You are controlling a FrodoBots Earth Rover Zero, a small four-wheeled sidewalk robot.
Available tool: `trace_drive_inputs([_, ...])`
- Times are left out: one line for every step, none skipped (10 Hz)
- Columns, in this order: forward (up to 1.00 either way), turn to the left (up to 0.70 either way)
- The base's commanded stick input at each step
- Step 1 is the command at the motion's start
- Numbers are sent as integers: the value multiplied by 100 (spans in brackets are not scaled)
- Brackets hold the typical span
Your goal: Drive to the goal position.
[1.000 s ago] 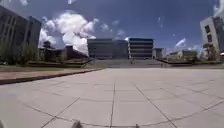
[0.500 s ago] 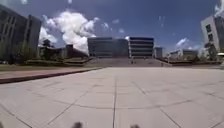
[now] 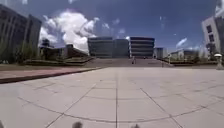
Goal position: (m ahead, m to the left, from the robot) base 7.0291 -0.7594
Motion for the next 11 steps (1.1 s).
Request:
trace_drive_inputs([70, 0])
trace_drive_inputs([70, 0])
trace_drive_inputs([70, 0])
trace_drive_inputs([70, 0])
trace_drive_inputs([70, 0])
trace_drive_inputs([70, 0])
trace_drive_inputs([70, 0])
trace_drive_inputs([70, 0])
trace_drive_inputs([70, 0])
trace_drive_inputs([70, 0])
trace_drive_inputs([70, 0])
